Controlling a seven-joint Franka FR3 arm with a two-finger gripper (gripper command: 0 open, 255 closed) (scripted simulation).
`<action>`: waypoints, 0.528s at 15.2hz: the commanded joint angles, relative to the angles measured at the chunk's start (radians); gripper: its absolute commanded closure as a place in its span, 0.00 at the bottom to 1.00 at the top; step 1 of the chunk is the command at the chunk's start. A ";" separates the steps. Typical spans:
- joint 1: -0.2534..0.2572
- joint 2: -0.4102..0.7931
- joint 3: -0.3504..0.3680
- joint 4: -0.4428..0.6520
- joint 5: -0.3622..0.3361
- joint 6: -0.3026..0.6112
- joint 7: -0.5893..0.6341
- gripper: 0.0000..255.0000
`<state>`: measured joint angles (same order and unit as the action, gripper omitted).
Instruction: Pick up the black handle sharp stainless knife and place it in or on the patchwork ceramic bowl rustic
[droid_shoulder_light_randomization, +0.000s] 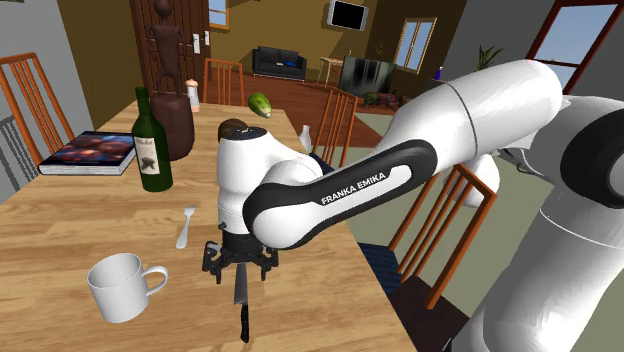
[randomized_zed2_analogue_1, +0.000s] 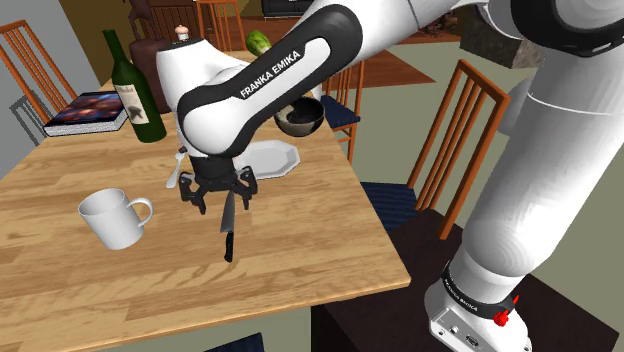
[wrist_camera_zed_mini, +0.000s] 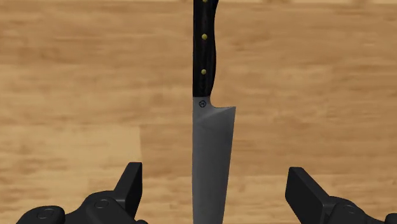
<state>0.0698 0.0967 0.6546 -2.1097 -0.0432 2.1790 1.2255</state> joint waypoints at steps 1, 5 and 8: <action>0.003 0.017 -0.001 -0.010 -0.013 0.024 0.010 0.00; 0.009 0.048 -0.006 -0.031 -0.038 0.068 0.028 0.00; 0.009 0.048 -0.006 -0.031 -0.038 0.068 0.028 0.00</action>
<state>0.0785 0.1437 0.6491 -2.1399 -0.0811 2.2465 1.2534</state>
